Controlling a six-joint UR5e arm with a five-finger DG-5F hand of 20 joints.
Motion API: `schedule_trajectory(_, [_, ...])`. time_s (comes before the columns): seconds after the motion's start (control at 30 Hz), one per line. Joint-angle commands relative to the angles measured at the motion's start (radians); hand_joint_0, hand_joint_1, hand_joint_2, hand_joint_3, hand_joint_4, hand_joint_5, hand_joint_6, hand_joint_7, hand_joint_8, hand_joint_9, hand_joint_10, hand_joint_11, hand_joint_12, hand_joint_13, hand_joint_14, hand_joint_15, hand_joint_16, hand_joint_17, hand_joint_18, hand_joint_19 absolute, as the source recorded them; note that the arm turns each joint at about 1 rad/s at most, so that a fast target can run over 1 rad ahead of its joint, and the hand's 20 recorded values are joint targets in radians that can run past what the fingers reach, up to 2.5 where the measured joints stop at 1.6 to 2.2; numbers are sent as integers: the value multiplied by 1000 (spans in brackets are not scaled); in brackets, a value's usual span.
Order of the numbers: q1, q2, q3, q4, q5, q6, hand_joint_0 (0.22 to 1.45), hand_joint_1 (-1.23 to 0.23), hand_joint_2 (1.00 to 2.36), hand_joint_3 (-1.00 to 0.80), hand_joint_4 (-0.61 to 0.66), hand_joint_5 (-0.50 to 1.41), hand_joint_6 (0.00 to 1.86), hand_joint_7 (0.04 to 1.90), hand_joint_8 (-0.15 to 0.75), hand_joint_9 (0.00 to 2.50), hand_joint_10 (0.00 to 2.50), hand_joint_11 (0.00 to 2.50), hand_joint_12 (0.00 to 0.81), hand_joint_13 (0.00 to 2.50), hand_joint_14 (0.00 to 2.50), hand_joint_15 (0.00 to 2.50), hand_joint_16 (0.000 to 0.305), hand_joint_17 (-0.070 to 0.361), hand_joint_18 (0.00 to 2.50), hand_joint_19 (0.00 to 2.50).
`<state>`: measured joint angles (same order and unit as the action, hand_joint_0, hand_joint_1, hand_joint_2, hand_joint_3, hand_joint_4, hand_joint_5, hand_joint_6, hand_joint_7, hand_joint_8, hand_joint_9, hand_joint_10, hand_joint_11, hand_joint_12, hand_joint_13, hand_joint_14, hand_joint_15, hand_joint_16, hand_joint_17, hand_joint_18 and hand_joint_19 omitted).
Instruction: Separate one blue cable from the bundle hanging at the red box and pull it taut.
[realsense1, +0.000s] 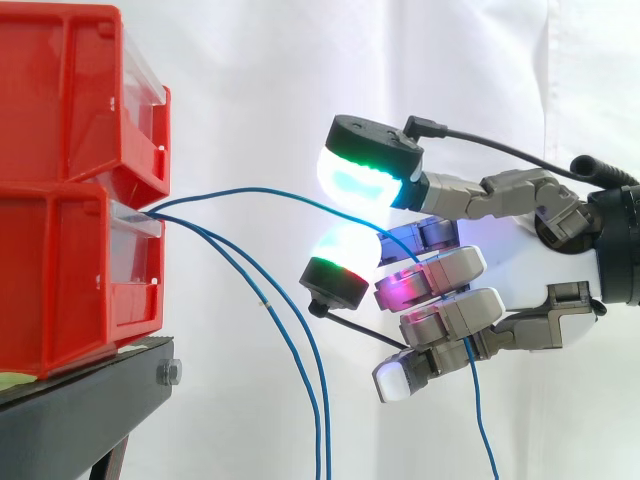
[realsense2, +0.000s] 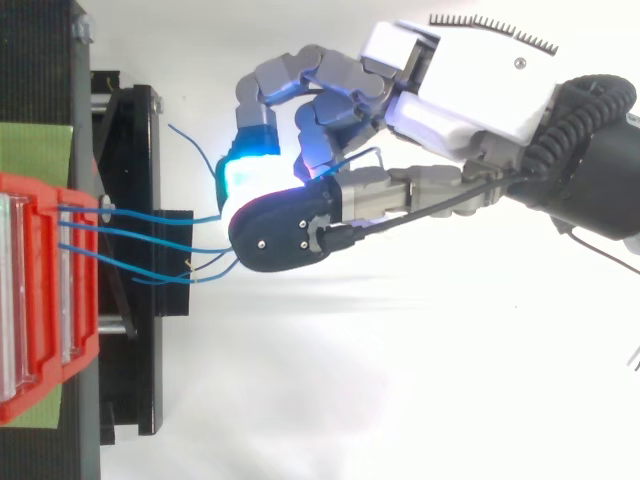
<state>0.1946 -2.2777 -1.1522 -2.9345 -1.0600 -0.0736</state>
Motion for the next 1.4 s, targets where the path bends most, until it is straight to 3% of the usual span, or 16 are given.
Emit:
schedule_trajectory(0.0, [0,0,0,0,0,0,486,-699,1000,-500,132,-171,861,1238,288,672,2141,824,351,959,1003,1131,53,119,759,731])
schedule_trajectory(0.27, [0,0,-1,0,0,0,616,-755,1000,-494,109,-167,858,1311,241,689,1983,948,304,970,864,1243,47,105,721,744])
schedule_trajectory(0.4, [2,0,-1,0,0,0,654,-757,1009,-367,63,-157,849,1388,235,700,1991,931,304,974,867,1238,46,103,726,743])
schedule_trajectory(1.37, [6,0,-1,2,-6,-2,636,-744,1018,-202,73,-134,830,1556,231,767,1820,1021,305,988,857,1237,45,101,735,749])
